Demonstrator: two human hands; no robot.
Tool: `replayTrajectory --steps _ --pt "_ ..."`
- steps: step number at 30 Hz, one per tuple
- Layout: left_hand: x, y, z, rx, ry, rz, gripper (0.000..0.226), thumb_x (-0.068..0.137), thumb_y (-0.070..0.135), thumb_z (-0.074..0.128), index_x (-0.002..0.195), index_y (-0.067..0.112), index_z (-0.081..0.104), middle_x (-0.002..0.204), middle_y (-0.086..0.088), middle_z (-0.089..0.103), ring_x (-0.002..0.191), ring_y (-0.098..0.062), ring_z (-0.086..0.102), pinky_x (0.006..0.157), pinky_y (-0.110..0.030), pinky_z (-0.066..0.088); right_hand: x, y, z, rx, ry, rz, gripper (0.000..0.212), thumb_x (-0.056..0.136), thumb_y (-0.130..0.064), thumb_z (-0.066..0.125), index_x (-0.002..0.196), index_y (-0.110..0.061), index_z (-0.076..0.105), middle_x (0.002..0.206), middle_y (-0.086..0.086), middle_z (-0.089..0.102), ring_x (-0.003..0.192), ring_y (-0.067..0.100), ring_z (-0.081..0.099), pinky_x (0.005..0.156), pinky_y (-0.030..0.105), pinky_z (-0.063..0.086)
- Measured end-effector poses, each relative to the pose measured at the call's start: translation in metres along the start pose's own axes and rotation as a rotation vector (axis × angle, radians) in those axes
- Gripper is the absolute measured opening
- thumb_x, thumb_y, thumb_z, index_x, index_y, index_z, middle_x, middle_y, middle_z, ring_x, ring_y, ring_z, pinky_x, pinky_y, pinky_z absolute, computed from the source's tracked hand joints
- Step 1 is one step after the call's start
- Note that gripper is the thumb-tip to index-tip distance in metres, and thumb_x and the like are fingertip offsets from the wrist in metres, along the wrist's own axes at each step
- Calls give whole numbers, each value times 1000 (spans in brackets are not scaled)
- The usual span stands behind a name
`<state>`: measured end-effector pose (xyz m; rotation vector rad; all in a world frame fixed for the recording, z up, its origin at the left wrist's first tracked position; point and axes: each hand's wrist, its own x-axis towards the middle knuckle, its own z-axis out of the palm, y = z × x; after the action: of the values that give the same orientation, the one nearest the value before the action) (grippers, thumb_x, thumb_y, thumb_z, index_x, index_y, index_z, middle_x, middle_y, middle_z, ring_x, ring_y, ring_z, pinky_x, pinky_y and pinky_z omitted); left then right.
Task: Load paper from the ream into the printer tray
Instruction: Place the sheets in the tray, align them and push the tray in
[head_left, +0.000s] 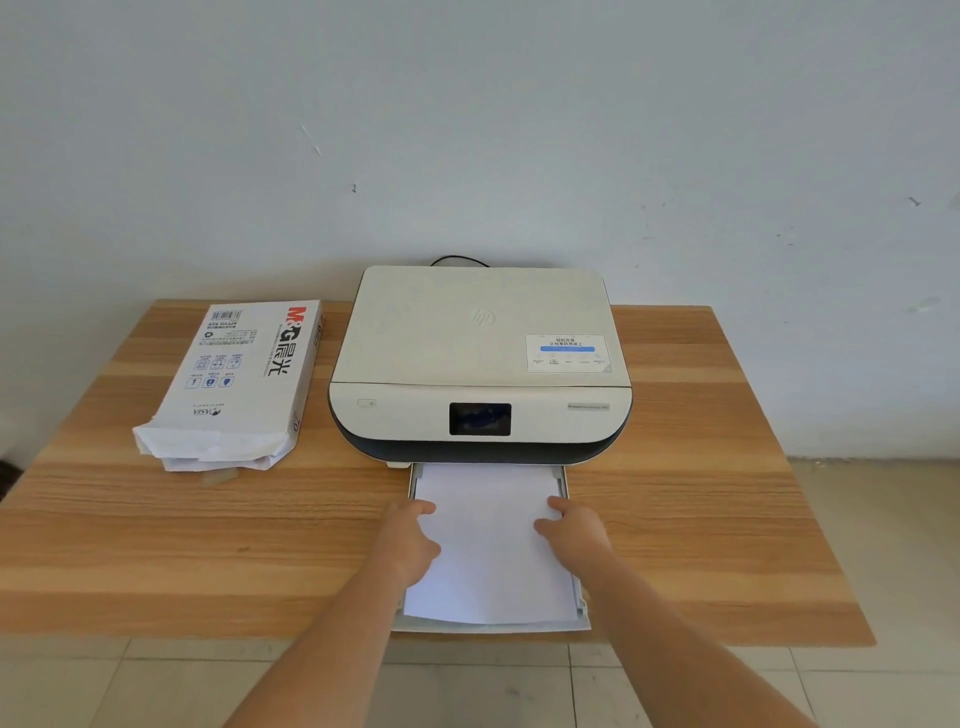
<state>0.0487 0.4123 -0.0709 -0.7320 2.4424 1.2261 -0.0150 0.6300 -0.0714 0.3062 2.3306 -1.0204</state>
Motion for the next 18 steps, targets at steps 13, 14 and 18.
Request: replayTrajectory --steps 13,14,18 --pt "5 -1 -2 116 -4 122 53 86 12 66 135 19 48 149 -3 32 132 -19 35 99 -21 32 1 0 7 -284 45 -134 58 94 -25 51 148 -14 32 145 5 30 134 23 28 109 34 31" --pt "4 -2 -3 121 -9 128 53 86 13 66 135 20 47 150 -2 31 134 -19 34 103 -24 31 0 0 8 -289 54 -148 59 94 -24 51 148 -15 32 144 5 29 133 23 27 108 34 31" --pt "2 -10 -7 137 -21 159 53 86 15 65 136 23 47 150 -1 33 136 -20 31 112 -34 30 -5 4 9 -259 101 -193 57 93 -23 54 146 -20 35 148 3 22 135 23 22 110 35 30"
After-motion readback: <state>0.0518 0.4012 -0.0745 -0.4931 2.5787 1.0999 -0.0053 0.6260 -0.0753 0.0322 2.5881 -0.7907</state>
